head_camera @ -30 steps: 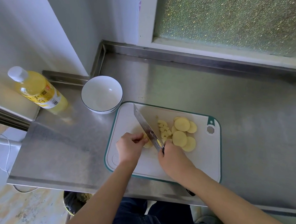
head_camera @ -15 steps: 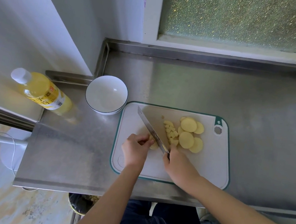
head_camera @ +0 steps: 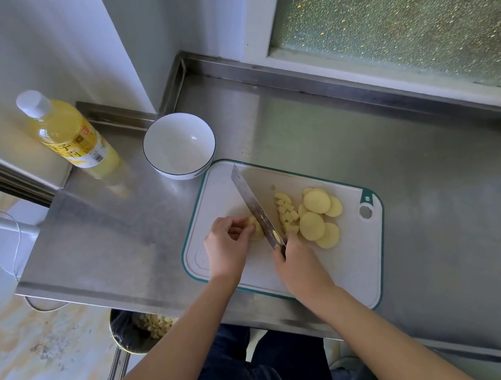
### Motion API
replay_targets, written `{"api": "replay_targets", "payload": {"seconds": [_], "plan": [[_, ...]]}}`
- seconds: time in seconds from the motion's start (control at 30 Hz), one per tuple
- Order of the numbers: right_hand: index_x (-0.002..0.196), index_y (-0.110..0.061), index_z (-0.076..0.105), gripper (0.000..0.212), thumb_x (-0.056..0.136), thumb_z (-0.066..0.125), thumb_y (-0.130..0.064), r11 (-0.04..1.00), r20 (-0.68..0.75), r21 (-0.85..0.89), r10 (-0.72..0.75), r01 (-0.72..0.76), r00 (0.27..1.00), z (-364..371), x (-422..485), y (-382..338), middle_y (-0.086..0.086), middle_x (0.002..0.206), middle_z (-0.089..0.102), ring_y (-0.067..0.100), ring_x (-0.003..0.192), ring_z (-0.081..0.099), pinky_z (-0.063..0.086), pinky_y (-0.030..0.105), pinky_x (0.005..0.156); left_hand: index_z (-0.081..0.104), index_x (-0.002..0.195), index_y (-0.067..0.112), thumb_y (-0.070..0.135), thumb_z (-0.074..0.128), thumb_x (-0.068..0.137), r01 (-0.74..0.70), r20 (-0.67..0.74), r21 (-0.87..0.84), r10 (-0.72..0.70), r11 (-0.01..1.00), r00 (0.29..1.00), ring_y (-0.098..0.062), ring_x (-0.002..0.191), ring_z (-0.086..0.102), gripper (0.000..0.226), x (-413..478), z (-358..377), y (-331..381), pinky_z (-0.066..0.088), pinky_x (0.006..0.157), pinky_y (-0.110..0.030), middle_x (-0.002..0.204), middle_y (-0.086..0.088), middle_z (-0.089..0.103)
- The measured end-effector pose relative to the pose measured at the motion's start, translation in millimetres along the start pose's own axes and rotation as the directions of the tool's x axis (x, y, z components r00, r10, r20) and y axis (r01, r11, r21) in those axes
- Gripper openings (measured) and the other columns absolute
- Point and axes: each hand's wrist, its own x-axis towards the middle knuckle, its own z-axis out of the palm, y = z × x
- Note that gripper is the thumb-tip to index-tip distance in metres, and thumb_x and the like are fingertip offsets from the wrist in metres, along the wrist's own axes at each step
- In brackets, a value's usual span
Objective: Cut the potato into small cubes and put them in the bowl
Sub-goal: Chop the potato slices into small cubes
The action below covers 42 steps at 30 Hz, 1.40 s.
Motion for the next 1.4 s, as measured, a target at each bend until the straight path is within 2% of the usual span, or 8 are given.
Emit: {"api": "replay_targets", "payload": {"seconds": [0.13, 0.37, 0.47, 0.83, 1.0, 1.13, 1.23, 1.4], "plan": [[0.098, -0.003, 0.047, 0.019, 0.096, 0.039, -0.019, 0.999, 0.001, -0.036, -0.015, 0.015, 1.000, -4.5, 0.8, -3.0, 0.014, 0.082, 0.055, 0.029, 0.073, 0.052, 0.041, 0.035, 0.065, 0.064, 0.081, 0.015, 0.009, 0.071, 0.079, 0.001, -0.010, -0.016, -0.001, 1.000, 1.000, 0.000, 0.067, 0.055, 0.009, -0.4, 0.1, -0.1, 0.041, 0.059, 0.000, 0.087, -0.004, 0.064], [0.100, -0.003, 0.048, 0.018, 0.096, 0.040, -0.019, 0.999, -0.010, -0.010, -0.049, 0.049, 0.999, -15.2, -5.7, -7.3, 0.010, 0.078, 0.055, 0.026, 0.067, 0.049, 0.036, 0.031, 0.061, 0.067, 0.082, 0.009, 0.008, 0.071, 0.079, -0.020, -0.020, -0.026, 0.020, 0.999, 1.000, 0.001, 0.065, 0.055, 0.005, 0.1, 1.8, -3.3, 0.040, 0.059, 0.000, 0.085, -0.003, 0.063], [0.090, -0.008, 0.043, 0.013, 0.096, 0.041, -0.019, 0.998, -0.007, -0.024, -0.055, 0.055, 0.998, -15.6, -8.4, -8.6, 0.010, 0.075, 0.054, 0.026, 0.066, 0.047, 0.034, 0.029, 0.060, 0.067, 0.081, 0.006, 0.007, 0.070, 0.079, -0.036, -0.022, -0.019, 0.035, 0.999, 0.999, 0.001, 0.065, 0.054, 0.004, 0.2, 2.5, -4.4, 0.040, 0.061, 0.000, 0.084, -0.002, 0.060], [0.088, -0.009, 0.039, 0.013, 0.096, 0.039, -0.019, 0.996, 0.043, -0.092, -0.019, 0.022, 0.999, -15.3, -5.8, -15.7, 0.011, 0.076, 0.050, 0.025, 0.071, 0.045, 0.032, 0.029, 0.062, 0.066, 0.076, 0.005, 0.004, 0.069, 0.079, -0.042, -0.030, 0.019, 0.042, 0.999, 0.999, 0.001, 0.063, 0.052, 0.004, 0.5, 4.8, -5.9, 0.040, 0.060, -0.001, 0.082, 0.000, 0.057], [0.085, -0.009, 0.039, 0.016, 0.097, 0.039, -0.020, 0.994, 0.084, -0.114, 0.009, 0.001, 0.996, -18.7, -3.4, -19.1, 0.003, 0.067, 0.043, 0.021, 0.061, 0.042, 0.026, 0.026, 0.047, 0.067, 0.075, 0.002, 0.000, 0.068, 0.078, -0.050, -0.015, 0.049, 0.051, 0.998, 0.999, 0.002, 0.063, 0.050, 0.004, 2.6, 4.7, -5.5, 0.038, 0.061, 0.000, 0.083, -0.002, 0.056], [0.077, -0.012, 0.038, 0.022, 0.097, 0.039, -0.020, 0.990, 0.103, -0.141, 0.019, -0.005, 0.994, -22.2, -1.4, -21.8, 0.001, 0.065, 0.040, 0.010, 0.053, 0.036, 0.023, 0.022, 0.046, 0.067, 0.074, 0.003, -0.001, 0.068, 0.078, -0.045, -0.005, 0.043, 0.046, 0.998, 0.999, 0.002, 0.064, 0.050, 0.006, 3.8, 4.2, -4.6, 0.038, 0.061, 0.000, 0.080, 0.000, 0.055], [0.068, -0.015, 0.033, 0.030, 0.097, 0.039, -0.020, 0.985, 0.103, -0.174, 0.024, -0.006, 0.994, -20.0, 0.3, -21.4, -0.002, 0.062, 0.036, 0.012, 0.054, 0.036, 0.022, 0.021, 0.045, 0.067, 0.073, 0.003, -0.001, 0.069, 0.077, -0.047, -0.008, 0.038, 0.047, 0.998, 0.999, 0.000, 0.064, 0.050, 0.006, 3.4, 3.5, -4.3, 0.037, 0.060, 0.000, 0.078, 0.001, 0.055], [0.088, -0.007, 0.042, 0.016, 0.097, 0.038, -0.019, 0.991, 0.068, -0.131, -0.002, 0.011, 0.998, -8.1, 1.1, -17.6, 0.003, 0.067, 0.043, 0.026, 0.069, 0.045, 0.032, 0.029, 0.056, 0.066, 0.073, 0.002, 0.000, 0.069, 0.078, -0.045, -0.006, 0.045, 0.045, 0.998, 0.999, 0.000, 0.065, 0.050, 0.005, 3.4, 2.9, -4.3, 0.038, 0.061, 0.000, 0.082, -0.002, 0.056]]}}
